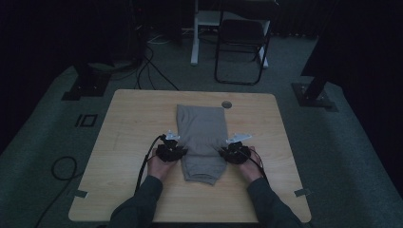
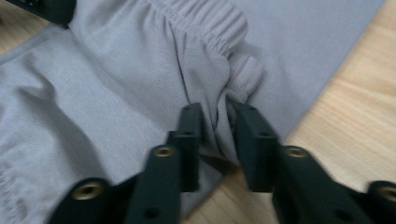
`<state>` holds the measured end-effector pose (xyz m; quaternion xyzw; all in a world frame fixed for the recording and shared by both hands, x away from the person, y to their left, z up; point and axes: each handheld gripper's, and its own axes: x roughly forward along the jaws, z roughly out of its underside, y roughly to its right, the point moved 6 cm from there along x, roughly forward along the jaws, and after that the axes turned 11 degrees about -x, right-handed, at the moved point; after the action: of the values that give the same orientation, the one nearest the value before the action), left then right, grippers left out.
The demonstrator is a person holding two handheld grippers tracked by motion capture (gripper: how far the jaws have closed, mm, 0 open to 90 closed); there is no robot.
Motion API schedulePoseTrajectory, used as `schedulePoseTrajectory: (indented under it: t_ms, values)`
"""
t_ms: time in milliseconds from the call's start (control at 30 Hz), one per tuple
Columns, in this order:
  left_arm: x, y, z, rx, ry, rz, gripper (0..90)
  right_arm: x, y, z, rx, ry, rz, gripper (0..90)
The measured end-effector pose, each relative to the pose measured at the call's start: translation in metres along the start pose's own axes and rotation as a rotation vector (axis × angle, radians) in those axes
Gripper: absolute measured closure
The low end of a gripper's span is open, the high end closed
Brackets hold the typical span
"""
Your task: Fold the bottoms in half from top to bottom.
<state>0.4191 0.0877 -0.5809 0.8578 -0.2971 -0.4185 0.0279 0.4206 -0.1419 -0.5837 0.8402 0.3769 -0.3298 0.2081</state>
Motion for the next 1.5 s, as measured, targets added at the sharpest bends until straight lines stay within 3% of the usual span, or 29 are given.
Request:
schedulePoseTrajectory:
  t_ms: [67,233,267,333,433,500,667,733,867,1133,1500]
  values:
    - [-0.004,0.0,-0.004,0.01,0.01,0.022,65.7,-0.005,0.001,-0.004,-0.012,0.016,0.008,63.1]
    - [-0.012,-0.005,-0.02,0.001,0.043,0.012,62.4,-0.016,0.015,-0.018,0.036,0.081,0.038,58.5]
    - [-0.013,-0.007,-0.024,-0.006,0.054,0.013,62.5,-0.017,0.019,-0.02,0.055,0.086,0.046,59.4]
    - [-0.013,-0.01,-0.031,-0.018,0.067,0.009,63.1,-0.016,0.025,-0.023,0.082,0.088,0.057,70.9]
    - [-0.004,-0.016,-0.04,-0.024,0.067,-0.04,70.8,-0.005,0.033,-0.025,0.093,0.052,0.087,85.4]
    - [0.003,-0.02,-0.044,-0.036,0.064,-0.063,79.7,0.006,0.037,-0.023,0.106,0.017,0.104,87.3]
    - [0.024,-0.025,-0.048,-0.058,0.035,-0.087,83.5,0.021,0.039,-0.019,0.118,-0.023,0.109,87.6]
    - [0.031,-0.025,-0.047,-0.053,0.019,-0.09,83.4,0.026,0.038,-0.017,0.123,-0.036,0.098,87.6]
    - [0.035,-0.021,-0.042,-0.04,0.006,-0.072,80.2,0.026,0.036,-0.018,0.133,-0.009,0.061,86.2]
    - [0.019,-0.007,-0.035,-0.015,0.044,-0.012,79.1,0.015,0.029,-0.017,0.145,0.056,-0.015,83.7]
    - [0.001,0.012,-0.014,0.015,0.075,0.056,77.8,0.0,0.014,-0.017,0.09,0.111,-0.077,78.3]
